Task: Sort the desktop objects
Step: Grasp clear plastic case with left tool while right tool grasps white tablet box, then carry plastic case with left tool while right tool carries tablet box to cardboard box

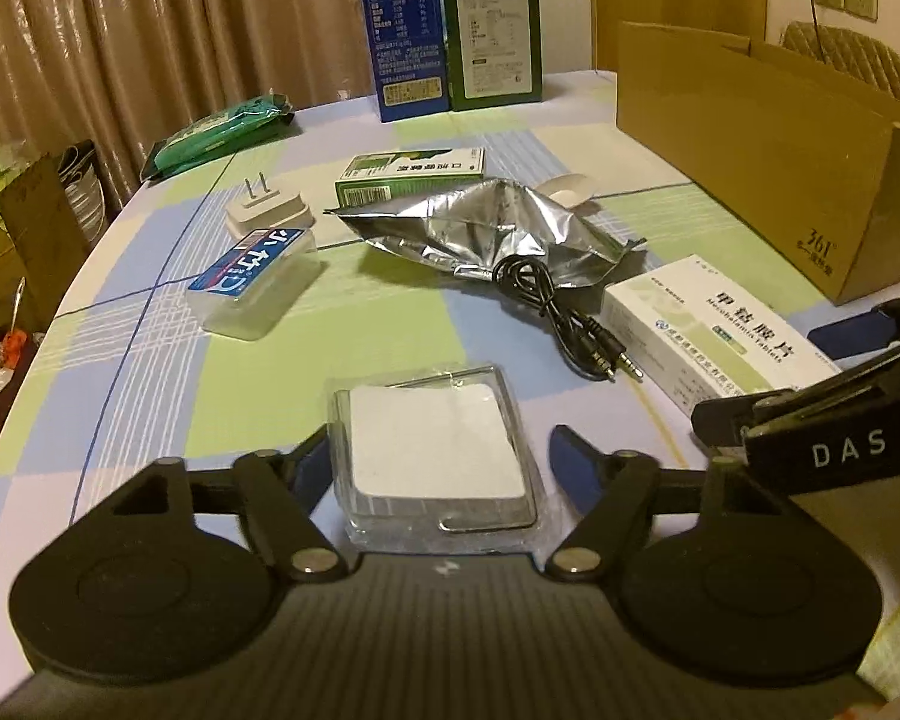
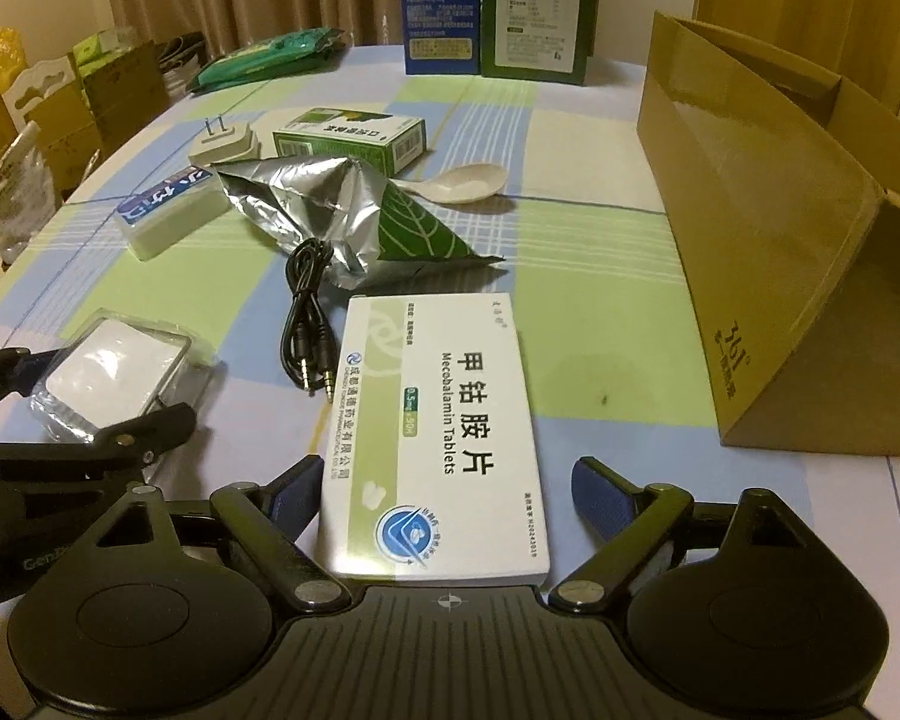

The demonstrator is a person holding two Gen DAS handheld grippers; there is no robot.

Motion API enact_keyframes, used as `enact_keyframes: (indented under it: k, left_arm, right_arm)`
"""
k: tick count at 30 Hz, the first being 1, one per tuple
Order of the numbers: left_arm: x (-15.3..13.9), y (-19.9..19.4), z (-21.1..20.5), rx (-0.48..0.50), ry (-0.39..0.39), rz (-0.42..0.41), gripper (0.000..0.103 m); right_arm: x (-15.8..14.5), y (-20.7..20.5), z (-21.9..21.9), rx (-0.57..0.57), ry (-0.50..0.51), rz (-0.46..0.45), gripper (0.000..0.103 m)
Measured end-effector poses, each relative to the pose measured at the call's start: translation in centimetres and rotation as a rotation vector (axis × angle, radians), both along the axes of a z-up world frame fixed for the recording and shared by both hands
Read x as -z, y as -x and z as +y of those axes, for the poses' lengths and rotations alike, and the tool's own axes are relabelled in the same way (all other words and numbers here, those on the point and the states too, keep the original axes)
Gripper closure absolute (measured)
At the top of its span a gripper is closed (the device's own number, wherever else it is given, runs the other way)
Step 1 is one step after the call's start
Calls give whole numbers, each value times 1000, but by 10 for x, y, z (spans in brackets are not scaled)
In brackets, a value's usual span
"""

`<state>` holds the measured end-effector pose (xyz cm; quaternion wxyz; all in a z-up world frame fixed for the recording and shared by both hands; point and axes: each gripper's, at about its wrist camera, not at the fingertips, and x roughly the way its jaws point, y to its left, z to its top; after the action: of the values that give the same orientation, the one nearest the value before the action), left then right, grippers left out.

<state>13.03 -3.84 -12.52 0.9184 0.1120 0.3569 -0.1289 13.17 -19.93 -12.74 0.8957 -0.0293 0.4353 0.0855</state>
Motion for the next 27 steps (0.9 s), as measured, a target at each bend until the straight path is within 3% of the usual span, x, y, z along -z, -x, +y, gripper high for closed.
enact_keyframes:
  k: [5,27]
  left_arm:
    - [2,1,-1,-1,-23,5,48]
    - [-23,13,7,17,61,-5,53]
  right_arm:
    - [2,0,3,-19,11,5,34]
    - [-32,16,0,-9,-11,-115,35]
